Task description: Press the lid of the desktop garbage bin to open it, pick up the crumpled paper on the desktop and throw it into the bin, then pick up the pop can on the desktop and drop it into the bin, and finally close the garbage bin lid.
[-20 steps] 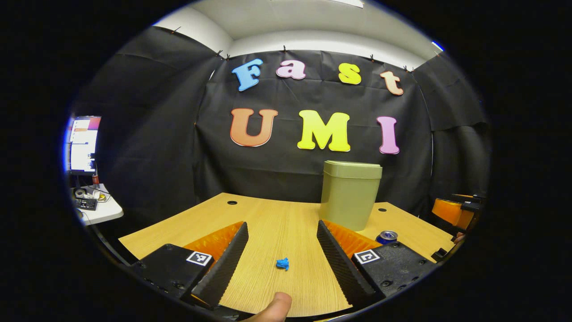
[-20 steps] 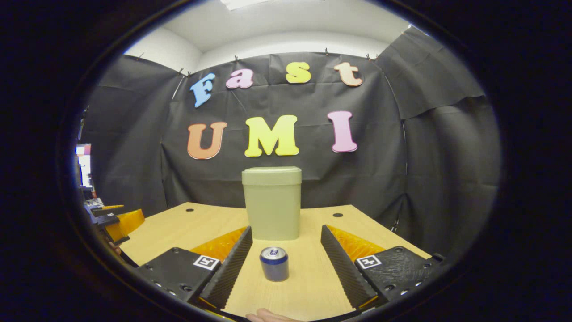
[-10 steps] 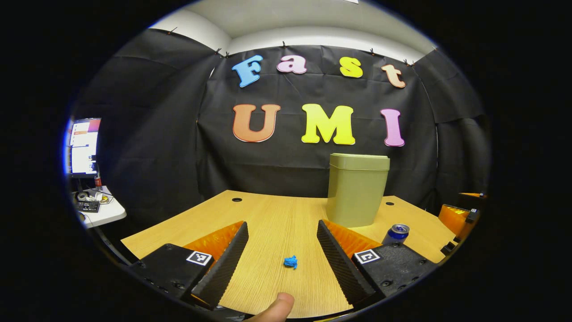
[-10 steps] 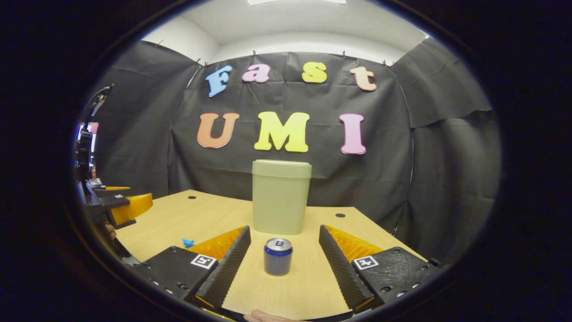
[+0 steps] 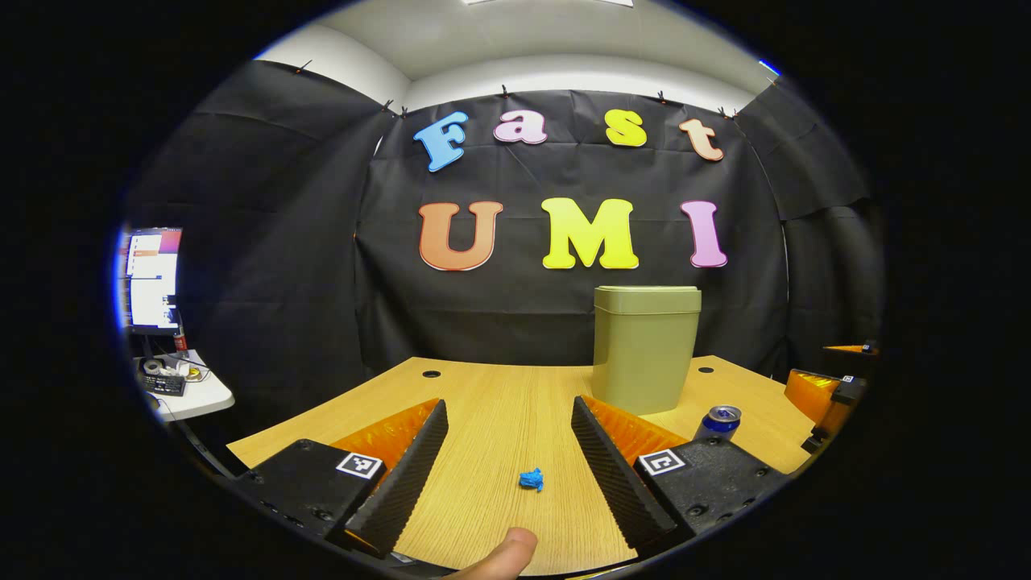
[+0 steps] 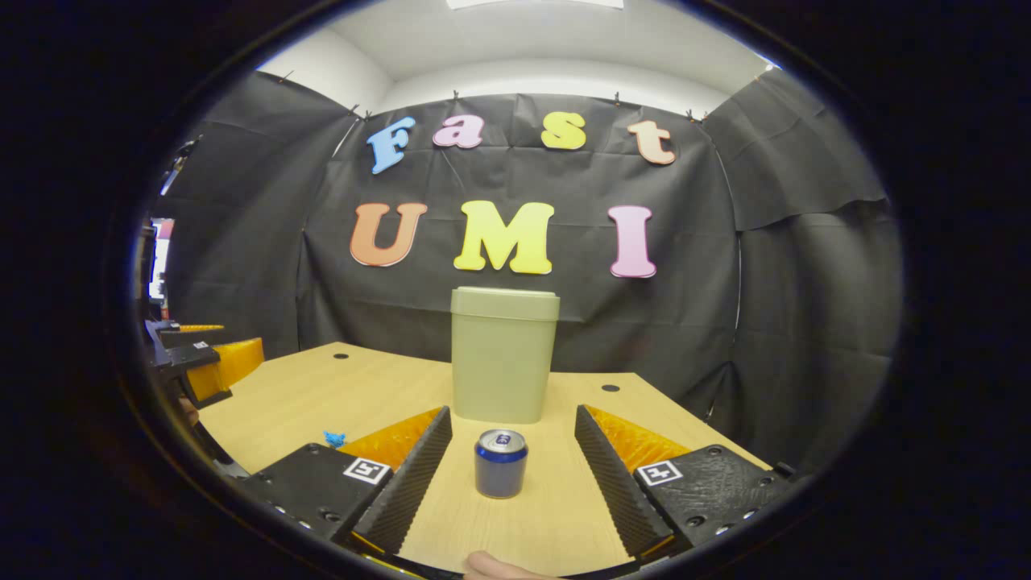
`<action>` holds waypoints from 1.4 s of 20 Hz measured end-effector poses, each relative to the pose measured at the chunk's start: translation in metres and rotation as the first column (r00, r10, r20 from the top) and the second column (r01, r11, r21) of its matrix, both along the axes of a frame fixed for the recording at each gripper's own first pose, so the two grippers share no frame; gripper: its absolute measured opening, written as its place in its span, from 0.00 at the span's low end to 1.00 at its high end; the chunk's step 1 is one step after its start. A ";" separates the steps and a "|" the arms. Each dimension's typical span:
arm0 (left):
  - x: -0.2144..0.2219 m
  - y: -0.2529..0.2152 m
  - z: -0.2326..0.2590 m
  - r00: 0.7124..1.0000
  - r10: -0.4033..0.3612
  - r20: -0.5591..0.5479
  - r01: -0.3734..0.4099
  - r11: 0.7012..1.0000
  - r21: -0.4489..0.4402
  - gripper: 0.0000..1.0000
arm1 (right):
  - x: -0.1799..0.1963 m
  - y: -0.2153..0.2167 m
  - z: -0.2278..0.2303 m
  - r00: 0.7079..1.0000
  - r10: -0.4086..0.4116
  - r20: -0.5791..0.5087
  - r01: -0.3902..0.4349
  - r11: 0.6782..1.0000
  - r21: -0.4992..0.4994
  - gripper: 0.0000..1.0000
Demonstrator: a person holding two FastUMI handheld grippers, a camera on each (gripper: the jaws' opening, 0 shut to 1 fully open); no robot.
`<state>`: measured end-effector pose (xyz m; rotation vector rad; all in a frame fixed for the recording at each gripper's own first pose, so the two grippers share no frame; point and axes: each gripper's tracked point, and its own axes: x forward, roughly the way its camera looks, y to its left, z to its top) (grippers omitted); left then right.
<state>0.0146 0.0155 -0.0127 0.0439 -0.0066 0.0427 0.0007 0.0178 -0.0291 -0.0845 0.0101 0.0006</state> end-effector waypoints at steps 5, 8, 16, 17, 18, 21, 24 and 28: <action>0.001 -0.002 -0.005 1.000 -0.006 -0.009 0.006 1.000 0.001 0.99 | 0.007 -0.001 0.004 1.000 -0.005 0.000 0.005 1.000 0.010 0.98; 0.003 -0.006 -0.009 1.000 -0.012 -0.016 0.012 1.000 0.001 0.99 | 0.016 -0.006 0.011 1.000 -0.023 0.000 0.023 1.000 -0.021 0.86; 0.006 -0.014 -0.014 0.999 -0.037 -0.014 0.037 0.999 0.010 0.99 | 0.060 0.011 0.039 0.993 0.050 -0.105 -0.041 0.995 0.087 0.05; 0.006 -0.014 -0.017 0.999 -0.036 -0.021 0.037 0.999 0.019 1.00 | 0.070 0.013 0.050 0.994 0.053 -0.093 -0.044 0.995 0.093 0.00; 0.008 -0.014 -0.020 0.999 -0.035 -0.028 0.036 0.999 0.027 1.00 | 0.078 0.014 0.061 0.995 0.055 -0.085 -0.048 0.995 0.086 0.00; 0.011 -0.018 -0.024 0.998 -0.041 -0.038 0.042 0.999 0.034 0.99 | 0.102 0.015 0.113 0.999 0.037 -0.029 -0.036 0.998 0.056 0.00; 0.012 -0.018 -0.027 0.998 -0.042 -0.049 0.043 0.999 0.025 0.99 | 0.128 0.021 0.159 0.999 0.042 0.005 -0.042 0.999 0.034 0.03; 0.016 -0.009 -0.028 0.999 -0.021 -0.039 0.021 1.000 0.003 1.00 | 0.164 0.028 0.203 0.999 0.042 0.024 -0.042 0.999 0.012 0.00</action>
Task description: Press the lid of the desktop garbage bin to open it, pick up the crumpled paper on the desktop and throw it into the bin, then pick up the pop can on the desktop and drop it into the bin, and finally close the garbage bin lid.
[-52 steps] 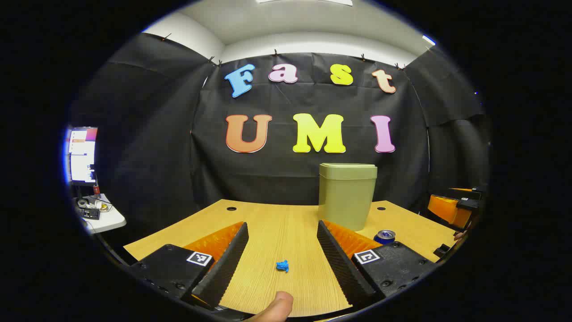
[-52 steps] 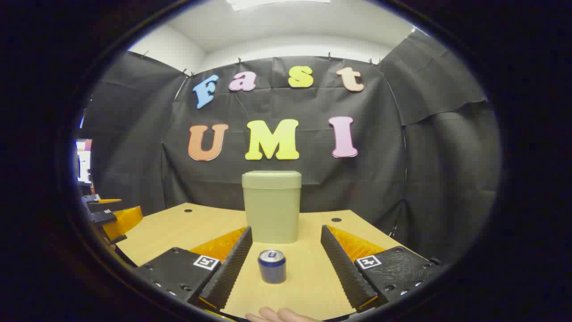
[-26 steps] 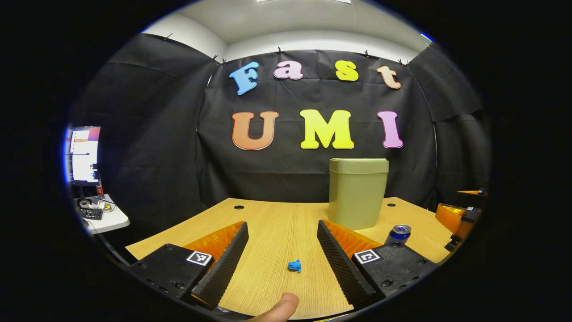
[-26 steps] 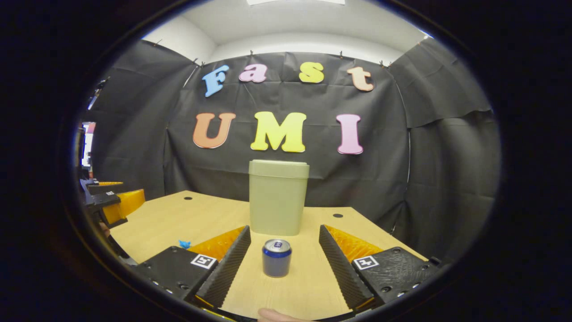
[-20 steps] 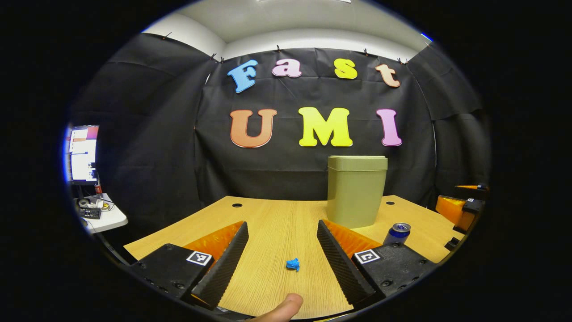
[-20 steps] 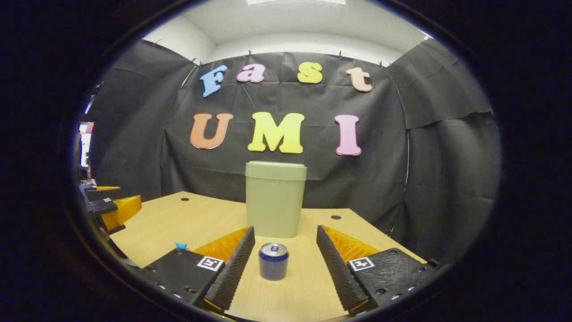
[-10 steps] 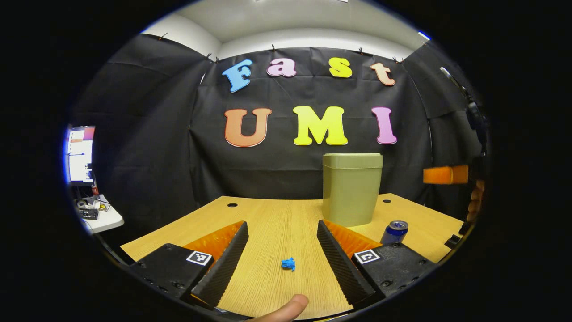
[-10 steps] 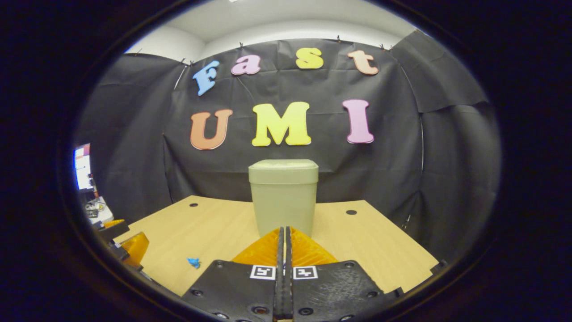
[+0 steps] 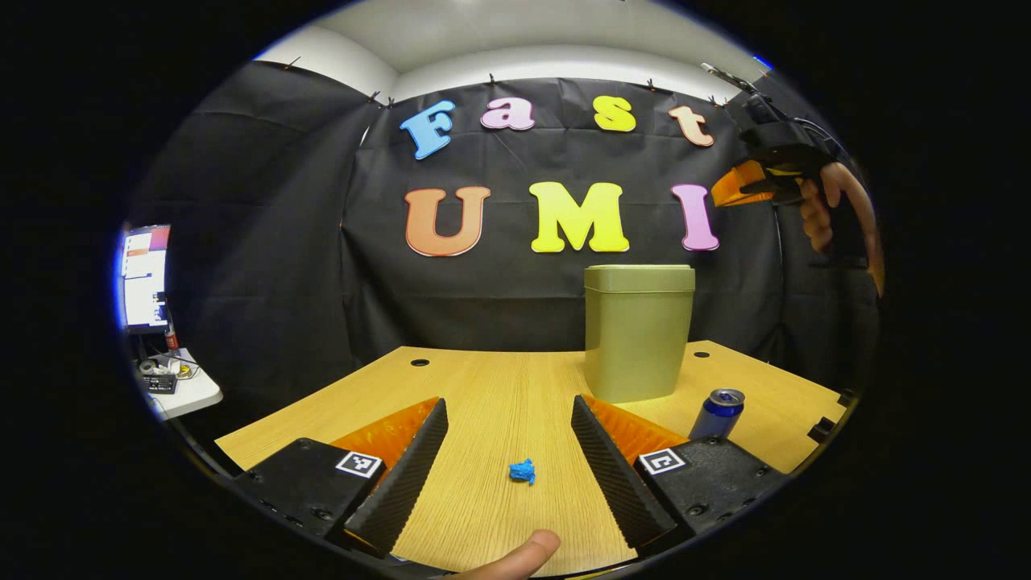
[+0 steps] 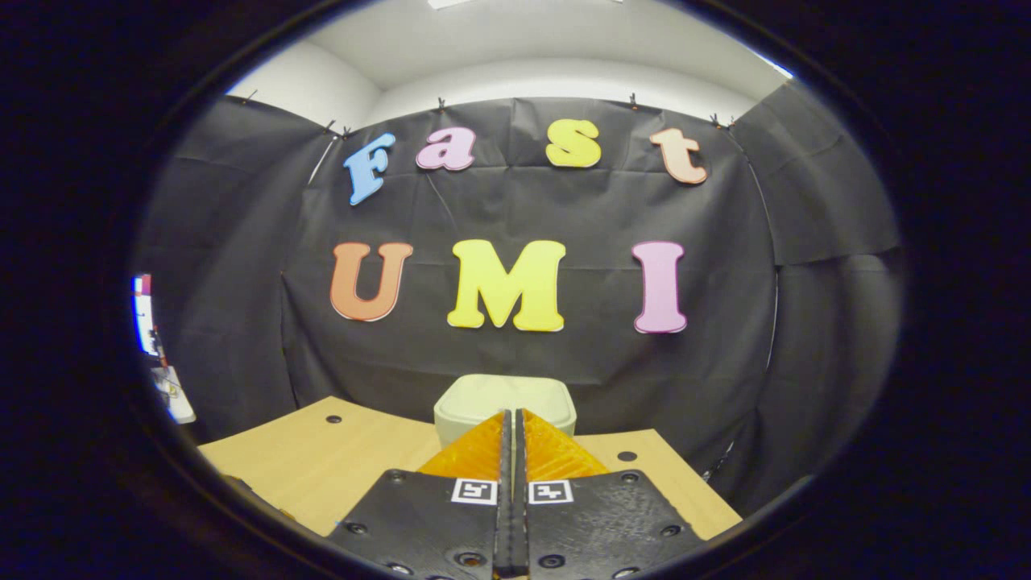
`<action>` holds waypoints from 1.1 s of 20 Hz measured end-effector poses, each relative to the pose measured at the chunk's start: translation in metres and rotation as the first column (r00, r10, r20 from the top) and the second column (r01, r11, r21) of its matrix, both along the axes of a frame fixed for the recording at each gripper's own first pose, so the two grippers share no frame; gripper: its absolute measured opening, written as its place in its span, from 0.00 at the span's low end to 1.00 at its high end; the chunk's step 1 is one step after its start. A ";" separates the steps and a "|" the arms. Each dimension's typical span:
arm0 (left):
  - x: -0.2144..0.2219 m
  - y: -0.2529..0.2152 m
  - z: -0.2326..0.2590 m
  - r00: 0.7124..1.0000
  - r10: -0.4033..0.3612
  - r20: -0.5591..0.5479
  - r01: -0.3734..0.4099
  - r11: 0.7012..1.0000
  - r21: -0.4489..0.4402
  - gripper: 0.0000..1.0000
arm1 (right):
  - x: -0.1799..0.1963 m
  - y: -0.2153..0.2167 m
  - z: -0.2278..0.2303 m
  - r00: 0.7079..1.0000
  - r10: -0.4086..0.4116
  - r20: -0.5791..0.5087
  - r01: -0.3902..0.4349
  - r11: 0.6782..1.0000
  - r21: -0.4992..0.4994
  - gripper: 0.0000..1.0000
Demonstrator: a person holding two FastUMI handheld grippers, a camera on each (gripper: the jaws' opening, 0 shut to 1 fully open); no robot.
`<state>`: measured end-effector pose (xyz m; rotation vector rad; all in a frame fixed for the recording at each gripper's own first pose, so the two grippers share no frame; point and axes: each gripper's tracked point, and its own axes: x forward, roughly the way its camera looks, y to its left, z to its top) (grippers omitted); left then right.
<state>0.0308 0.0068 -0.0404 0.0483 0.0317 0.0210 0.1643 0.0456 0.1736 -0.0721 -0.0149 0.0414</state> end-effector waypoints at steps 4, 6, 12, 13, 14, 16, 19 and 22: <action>0.005 0.006 -0.006 1.000 0.008 -0.013 -0.008 1.000 -0.008 1.00 | 0.049 0.015 0.007 0.998 0.009 -0.055 -0.010 1.000 -0.019 0.00; 0.009 0.007 -0.010 1.000 0.013 -0.027 -0.014 1.000 -0.013 1.00 | 0.077 0.025 -0.004 0.994 0.021 -0.106 -0.025 0.999 -0.032 0.00; 0.018 0.015 -0.014 0.999 0.022 -0.033 -0.023 1.000 -0.019 1.00 | 0.139 0.041 -0.052 0.970 0.006 -0.242 -0.026 0.996 -0.080 0.00; 0.020 0.015 -0.015 0.999 0.022 -0.034 -0.023 1.000 -0.018 1.00 | 0.146 0.040 -0.056 0.968 -0.008 -0.252 -0.015 0.996 -0.091 0.00; 0.022 0.016 -0.020 0.999 0.025 -0.046 -0.026 0.999 -0.021 1.00 | 0.153 0.037 -0.058 0.967 -0.028 -0.253 0.002 0.995 -0.104 0.00; 0.025 0.015 -0.025 0.998 0.020 -0.058 -0.022 0.999 -0.024 1.00 | 0.164 0.033 -0.062 0.965 -0.056 -0.256 0.024 0.992 -0.123 0.00; 0.028 0.018 -0.031 0.997 0.022 -0.074 -0.025 0.999 -0.030 1.00 | 0.177 0.027 -0.072 0.953 -0.077 -0.292 0.048 0.993 -0.107 0.00; 0.030 0.019 -0.034 0.997 0.020 -0.081 -0.022 0.999 -0.023 1.00 | 0.184 0.020 -0.082 0.942 -0.100 -0.321 0.064 0.991 -0.119 0.00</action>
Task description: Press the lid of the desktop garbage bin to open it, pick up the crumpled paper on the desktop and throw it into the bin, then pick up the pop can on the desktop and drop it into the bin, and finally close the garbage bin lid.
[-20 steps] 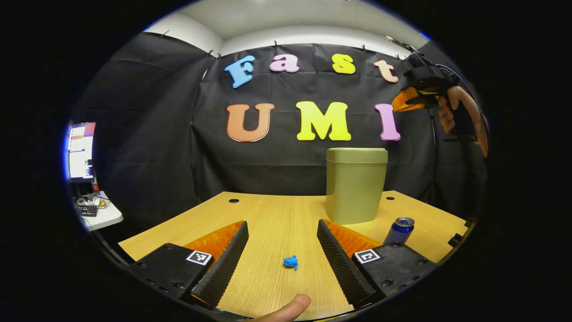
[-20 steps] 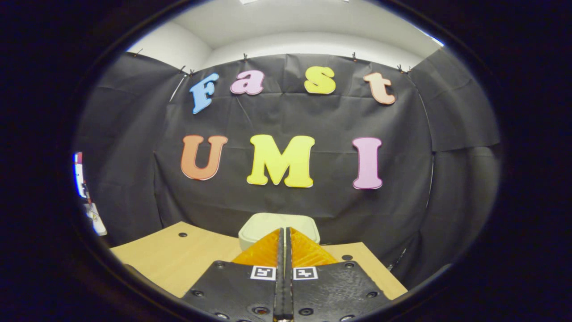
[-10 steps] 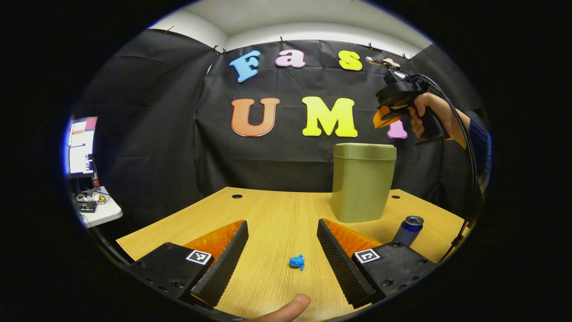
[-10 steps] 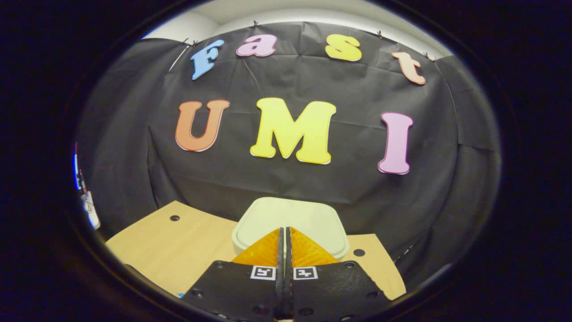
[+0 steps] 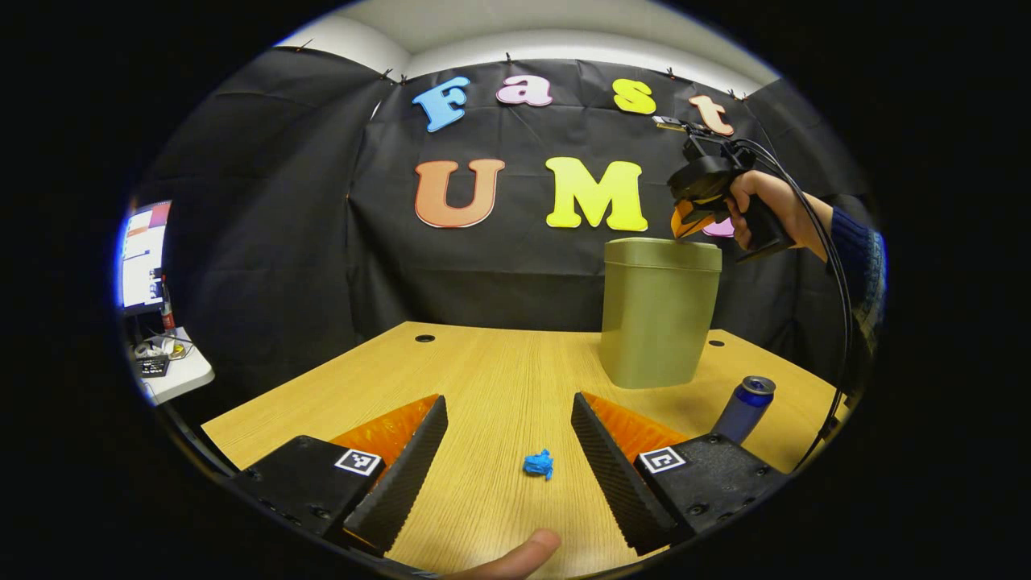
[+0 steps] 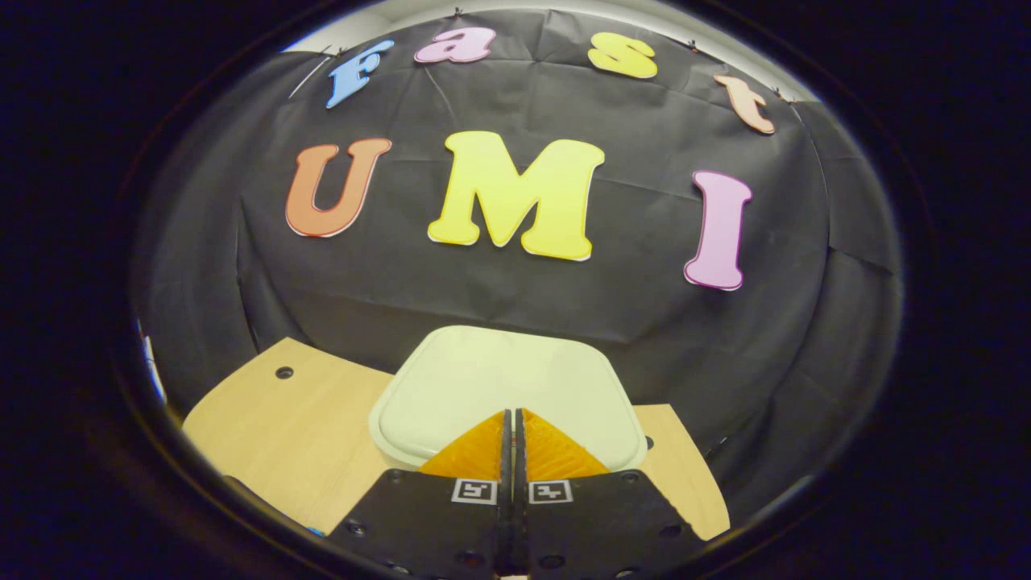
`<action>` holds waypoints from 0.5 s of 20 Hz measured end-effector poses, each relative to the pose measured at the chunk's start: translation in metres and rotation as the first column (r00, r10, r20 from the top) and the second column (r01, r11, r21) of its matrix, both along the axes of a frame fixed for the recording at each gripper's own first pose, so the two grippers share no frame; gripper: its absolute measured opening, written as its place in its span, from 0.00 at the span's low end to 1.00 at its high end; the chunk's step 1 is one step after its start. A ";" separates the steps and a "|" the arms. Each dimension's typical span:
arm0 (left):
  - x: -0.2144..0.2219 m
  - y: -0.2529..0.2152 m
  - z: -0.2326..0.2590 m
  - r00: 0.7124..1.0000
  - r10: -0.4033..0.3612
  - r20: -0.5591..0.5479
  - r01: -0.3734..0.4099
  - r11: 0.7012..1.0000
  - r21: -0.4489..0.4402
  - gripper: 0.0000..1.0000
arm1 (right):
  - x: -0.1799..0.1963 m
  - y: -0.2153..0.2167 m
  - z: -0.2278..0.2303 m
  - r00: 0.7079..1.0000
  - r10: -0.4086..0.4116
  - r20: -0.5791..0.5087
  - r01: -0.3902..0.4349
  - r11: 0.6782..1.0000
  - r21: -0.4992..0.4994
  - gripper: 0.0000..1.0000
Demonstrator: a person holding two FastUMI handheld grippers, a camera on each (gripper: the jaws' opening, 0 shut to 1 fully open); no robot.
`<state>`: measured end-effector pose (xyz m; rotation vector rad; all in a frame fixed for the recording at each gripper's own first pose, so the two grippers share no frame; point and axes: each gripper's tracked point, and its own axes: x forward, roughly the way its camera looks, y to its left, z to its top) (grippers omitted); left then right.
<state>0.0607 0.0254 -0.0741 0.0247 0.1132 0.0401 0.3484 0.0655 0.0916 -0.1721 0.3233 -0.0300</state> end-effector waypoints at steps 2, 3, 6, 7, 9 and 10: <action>0.001 0.002 -0.002 1.000 0.006 -0.003 -0.006 1.000 -0.004 1.00 | 0.002 0.000 -0.002 1.000 0.000 -0.016 0.001 1.000 0.016 0.00; 0.002 0.002 -0.004 1.000 0.007 -0.010 -0.007 1.000 -0.009 1.00 | 0.002 0.000 -0.005 1.000 0.000 -0.032 0.000 1.000 0.009 0.00; 0.002 0.000 -0.006 1.000 0.007 -0.021 -0.007 1.000 -0.011 1.00 | 0.002 -0.002 -0.007 0.999 -0.012 -0.048 0.013 1.000 0.018 0.00; 0.002 0.001 -0.006 1.000 0.006 -0.019 -0.007 1.000 -0.009 1.00 | 0.002 -0.002 -0.008 0.999 -0.018 -0.050 0.020 0.999 0.033 0.00; 0.000 -0.002 -0.003 1.000 0.006 -0.013 -0.006 1.000 -0.007 1.00 | 0.000 -0.002 -0.009 0.998 -0.021 -0.058 0.024 0.998 0.050 0.00; 0.000 -0.001 -0.003 1.000 0.005 -0.011 -0.005 1.000 -0.006 1.00 | 0.000 -0.002 -0.009 0.998 -0.021 -0.059 0.024 0.999 0.046 0.00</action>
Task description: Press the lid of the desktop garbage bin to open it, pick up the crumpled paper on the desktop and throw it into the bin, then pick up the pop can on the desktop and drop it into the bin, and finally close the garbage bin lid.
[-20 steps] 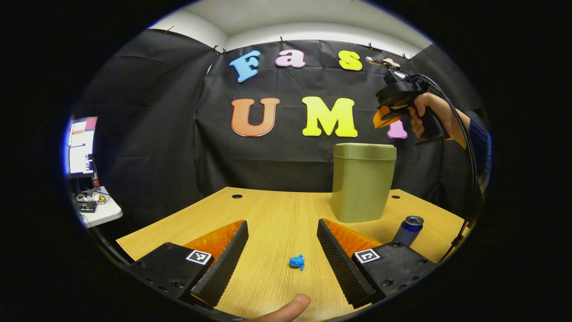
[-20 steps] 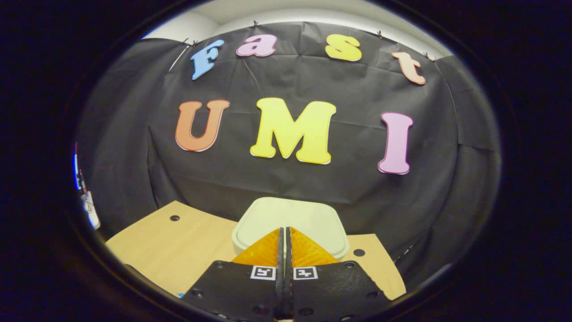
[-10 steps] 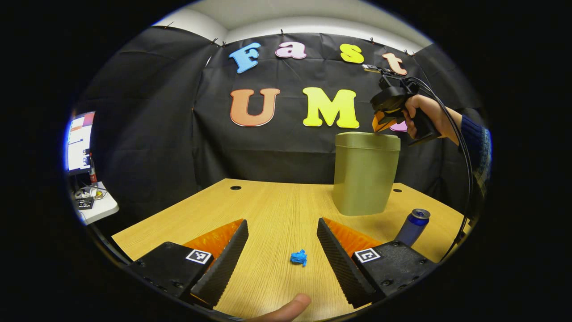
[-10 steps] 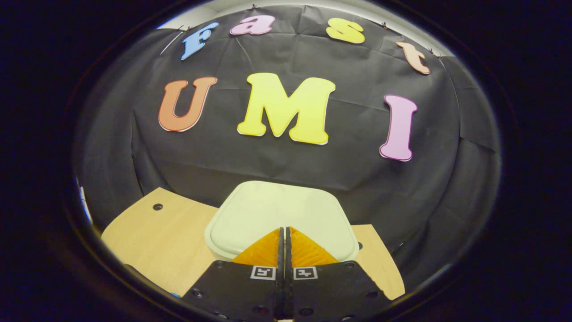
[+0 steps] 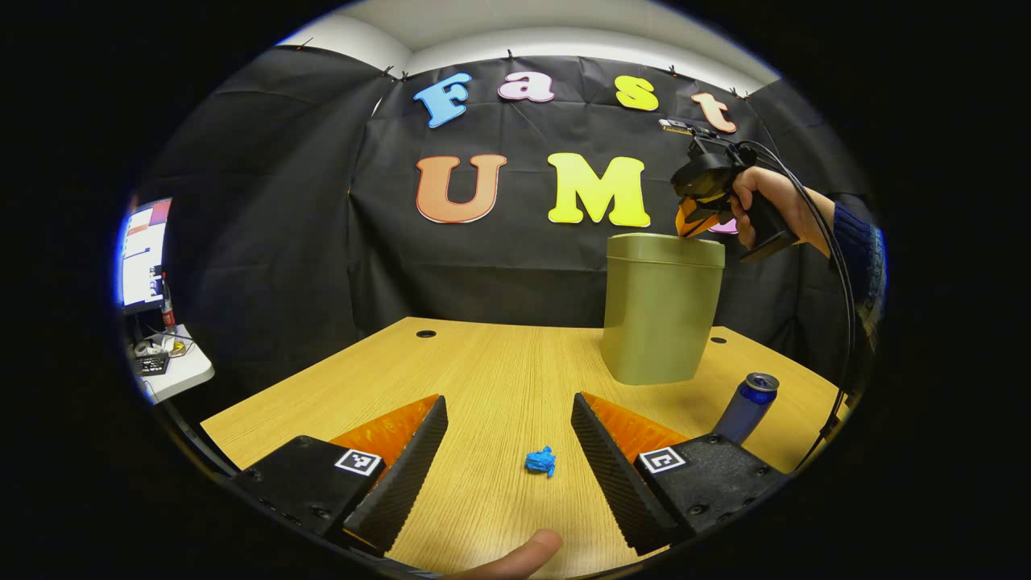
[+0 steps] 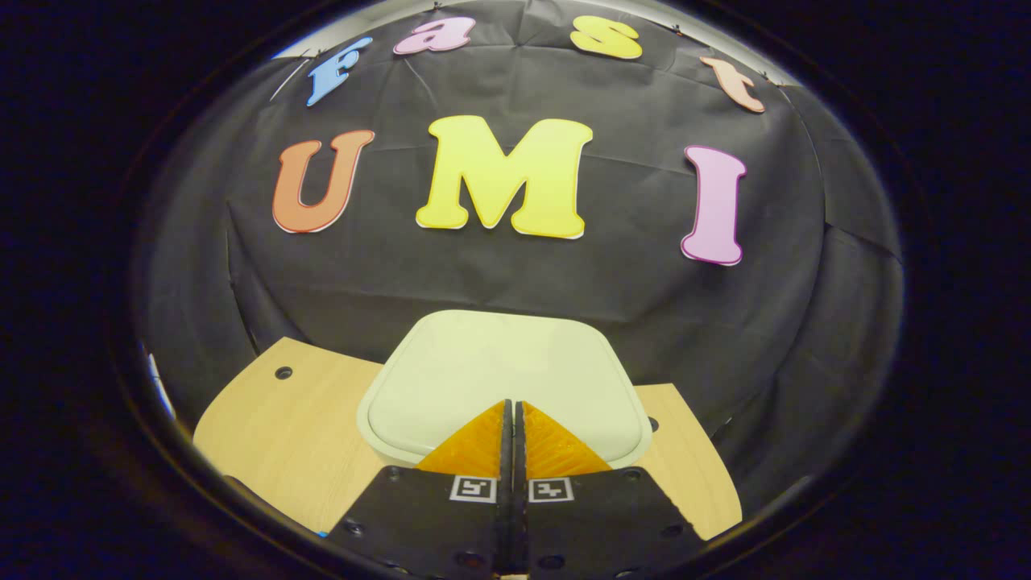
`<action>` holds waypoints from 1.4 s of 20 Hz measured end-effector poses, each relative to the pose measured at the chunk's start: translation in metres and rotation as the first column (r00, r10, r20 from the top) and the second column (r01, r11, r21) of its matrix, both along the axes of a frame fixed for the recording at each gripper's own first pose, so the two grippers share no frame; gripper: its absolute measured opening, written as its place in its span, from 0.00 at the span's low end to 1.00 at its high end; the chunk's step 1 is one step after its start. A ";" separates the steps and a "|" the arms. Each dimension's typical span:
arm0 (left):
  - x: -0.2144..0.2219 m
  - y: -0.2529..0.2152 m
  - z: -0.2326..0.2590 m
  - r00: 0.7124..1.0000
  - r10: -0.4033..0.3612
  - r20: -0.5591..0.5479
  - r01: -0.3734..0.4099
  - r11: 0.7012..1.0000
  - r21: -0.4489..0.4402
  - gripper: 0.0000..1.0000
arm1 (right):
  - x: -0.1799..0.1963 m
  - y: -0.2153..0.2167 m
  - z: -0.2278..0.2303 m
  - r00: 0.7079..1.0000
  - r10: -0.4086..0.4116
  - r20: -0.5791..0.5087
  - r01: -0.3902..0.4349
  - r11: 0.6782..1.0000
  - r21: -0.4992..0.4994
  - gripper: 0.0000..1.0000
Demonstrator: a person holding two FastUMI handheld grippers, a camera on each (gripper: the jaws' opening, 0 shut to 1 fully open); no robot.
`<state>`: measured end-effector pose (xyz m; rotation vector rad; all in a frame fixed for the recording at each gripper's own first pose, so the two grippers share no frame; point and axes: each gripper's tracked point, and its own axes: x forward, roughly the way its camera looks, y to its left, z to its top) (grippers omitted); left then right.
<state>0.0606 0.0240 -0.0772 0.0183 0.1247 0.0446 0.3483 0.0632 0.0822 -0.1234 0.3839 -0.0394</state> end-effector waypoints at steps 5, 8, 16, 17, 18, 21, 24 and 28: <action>-0.003 -0.001 0.000 1.000 0.000 0.002 0.000 1.000 0.001 1.00 | -0.001 0.000 0.011 1.000 0.005 0.022 -0.006 0.999 0.044 0.00; -0.002 0.003 0.003 1.000 0.009 0.013 -0.009 1.000 0.006 1.00 | -0.011 0.001 0.033 0.996 0.020 0.089 -0.025 0.998 0.052 0.00; 0.002 0.011 -0.005 0.999 0.038 -0.007 -0.038 0.999 0.010 1.00 | -0.091 0.009 0.118 0.926 0.121 0.359 -0.133 0.991 0.007 0.29; 0.003 0.011 -0.006 0.999 0.041 -0.009 -0.041 0.999 0.016 1.00 | -0.100 0.007 0.120 0.919 0.119 0.376 -0.132 0.991 0.009 0.50; 0.004 0.012 -0.007 0.999 0.046 -0.013 -0.046 0.999 0.024 1.00 | -0.108 0.006 0.124 0.912 0.123 0.392 -0.139 0.990 0.014 0.56; 0.003 0.008 -0.009 0.999 0.044 -0.018 -0.043 0.998 0.044 1.00 | -0.130 -0.008 0.127 0.906 0.088 0.413 -0.107 0.994 0.023 0.97; 0.003 0.001 -0.002 1.000 0.027 0.006 -0.028 0.998 0.047 1.00 | -0.154 -0.009 0.128 0.890 0.103 0.443 -0.126 0.992 0.023 0.96; 0.000 -0.001 0.002 1.000 0.029 0.012 -0.029 0.998 0.047 0.99 | -0.193 -0.020 0.125 0.885 0.099 0.454 -0.123 0.992 0.024 0.95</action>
